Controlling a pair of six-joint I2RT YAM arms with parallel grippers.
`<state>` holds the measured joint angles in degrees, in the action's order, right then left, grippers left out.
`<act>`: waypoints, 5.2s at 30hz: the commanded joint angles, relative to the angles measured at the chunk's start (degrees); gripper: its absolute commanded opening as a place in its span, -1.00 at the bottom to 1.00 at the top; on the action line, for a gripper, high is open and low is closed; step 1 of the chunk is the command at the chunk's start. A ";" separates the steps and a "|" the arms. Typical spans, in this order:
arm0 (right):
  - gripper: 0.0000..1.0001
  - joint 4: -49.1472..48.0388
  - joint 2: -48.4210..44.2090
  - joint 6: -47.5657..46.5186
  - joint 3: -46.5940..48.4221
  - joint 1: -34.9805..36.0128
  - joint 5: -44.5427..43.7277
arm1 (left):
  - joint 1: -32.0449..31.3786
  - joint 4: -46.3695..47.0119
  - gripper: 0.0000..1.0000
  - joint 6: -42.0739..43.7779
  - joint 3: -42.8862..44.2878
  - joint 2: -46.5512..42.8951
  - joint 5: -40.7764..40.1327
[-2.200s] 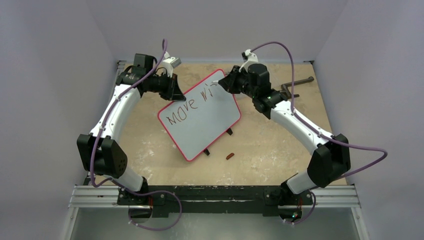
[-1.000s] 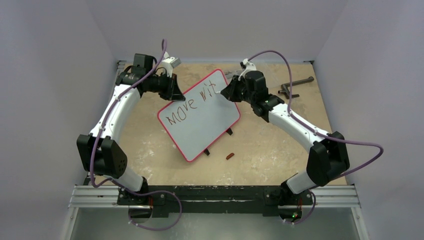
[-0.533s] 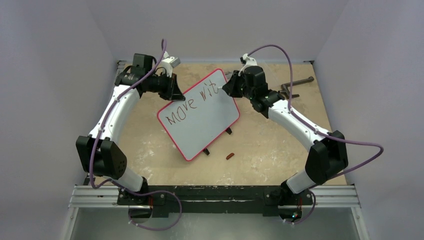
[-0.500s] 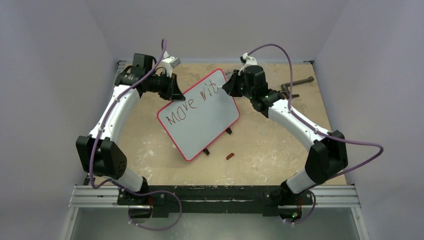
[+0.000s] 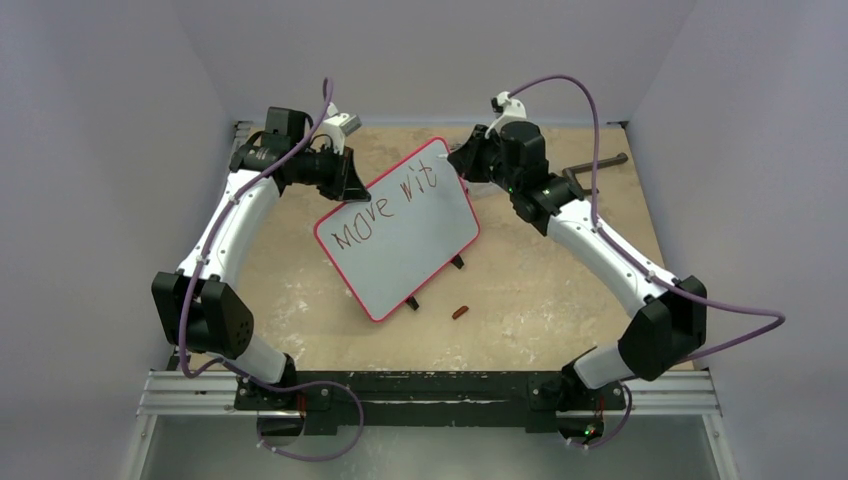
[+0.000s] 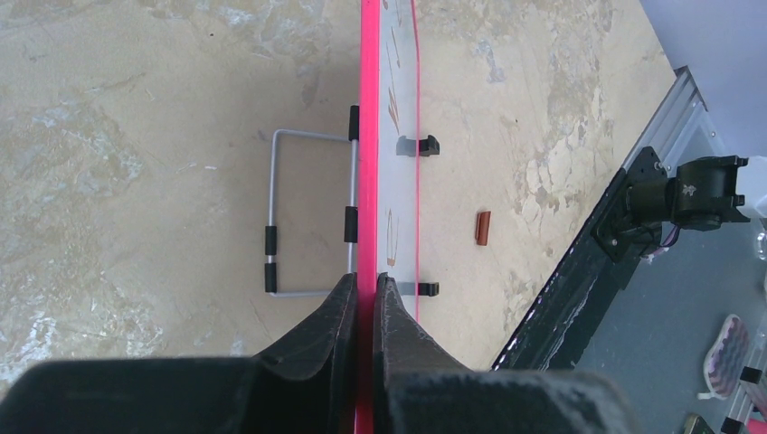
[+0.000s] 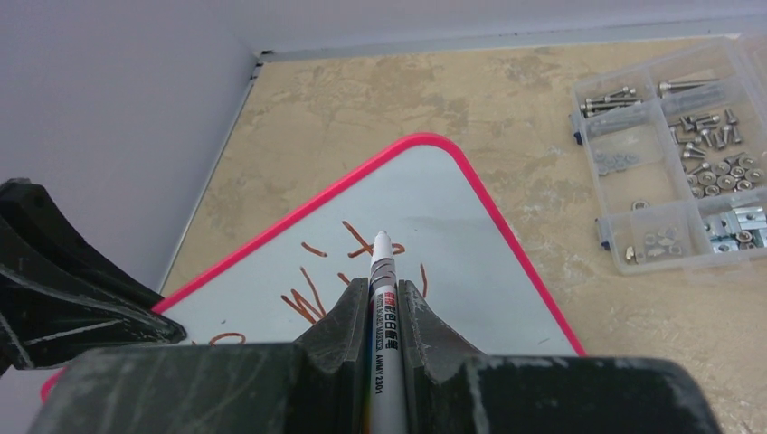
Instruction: Write a sentence on the whiteboard
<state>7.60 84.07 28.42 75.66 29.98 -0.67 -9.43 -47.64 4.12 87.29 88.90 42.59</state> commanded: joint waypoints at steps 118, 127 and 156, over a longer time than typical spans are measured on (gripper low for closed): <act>-1.00 12.46 -7.46 -4.15 0.53 -1.70 5.42 | 0.11 4.70 -1.00 1.52 -0.51 -3.15 -1.29; -1.00 10.19 -8.87 -2.94 -3.83 -0.90 14.01 | -0.23 5.80 -1.00 -0.04 -1.30 -3.26 -1.99; -1.00 -1.72 -13.92 0.23 -16.98 14.41 12.65 | -0.53 8.93 -1.00 -5.28 -5.62 -4.42 -7.66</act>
<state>12.23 72.14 28.05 60.55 42.65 11.70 -9.85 -41.91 -1.02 82.72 86.83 39.99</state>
